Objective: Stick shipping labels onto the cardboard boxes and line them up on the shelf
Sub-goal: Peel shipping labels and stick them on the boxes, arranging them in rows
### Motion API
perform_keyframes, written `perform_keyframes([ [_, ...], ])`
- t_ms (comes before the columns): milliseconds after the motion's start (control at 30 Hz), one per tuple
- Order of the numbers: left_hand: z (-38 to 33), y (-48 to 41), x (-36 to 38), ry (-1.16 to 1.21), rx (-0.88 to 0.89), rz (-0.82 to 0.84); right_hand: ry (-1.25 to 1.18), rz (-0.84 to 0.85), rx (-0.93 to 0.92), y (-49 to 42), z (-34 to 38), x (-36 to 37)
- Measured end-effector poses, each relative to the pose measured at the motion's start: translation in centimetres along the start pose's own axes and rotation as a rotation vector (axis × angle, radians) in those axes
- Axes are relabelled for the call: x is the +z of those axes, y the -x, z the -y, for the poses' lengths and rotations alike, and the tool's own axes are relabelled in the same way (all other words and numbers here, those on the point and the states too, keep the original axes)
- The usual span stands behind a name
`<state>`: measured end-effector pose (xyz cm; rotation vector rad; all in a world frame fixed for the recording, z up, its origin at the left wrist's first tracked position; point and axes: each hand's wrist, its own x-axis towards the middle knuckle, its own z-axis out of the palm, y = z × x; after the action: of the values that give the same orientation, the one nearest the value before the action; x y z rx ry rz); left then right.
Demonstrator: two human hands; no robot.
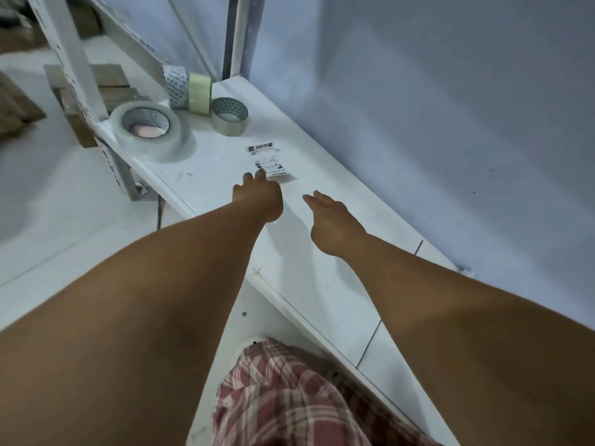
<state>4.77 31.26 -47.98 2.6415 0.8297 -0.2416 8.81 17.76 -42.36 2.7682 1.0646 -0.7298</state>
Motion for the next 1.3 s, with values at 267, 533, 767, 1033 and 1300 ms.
perform_keyframes([
  [267,-0.2,-2.8,2.8,-0.030,0.008,0.015,0.032,-0.003,0.015,-3.2,-0.6,-0.2],
  [533,-0.8,-5.1,3.0,0.001,-0.022,0.114,0.077,0.001,0.013,-5.6,-0.7,0.5],
  [767,-0.4,-7.8,5.2,-0.177,0.019,-0.016,0.128,-0.004,-0.022,-6.8,-0.5,0.7],
  [1033,-1.4,-4.3,5.5,0.119,0.041,-0.277,-0.113,-0.093,0.102,-6.2,-0.8,0.1],
  [1300,-2.8,6.2,1.3,0.266,0.293,-0.515,-0.838,-0.200,0.151,0.8,2.8,-2.3],
])
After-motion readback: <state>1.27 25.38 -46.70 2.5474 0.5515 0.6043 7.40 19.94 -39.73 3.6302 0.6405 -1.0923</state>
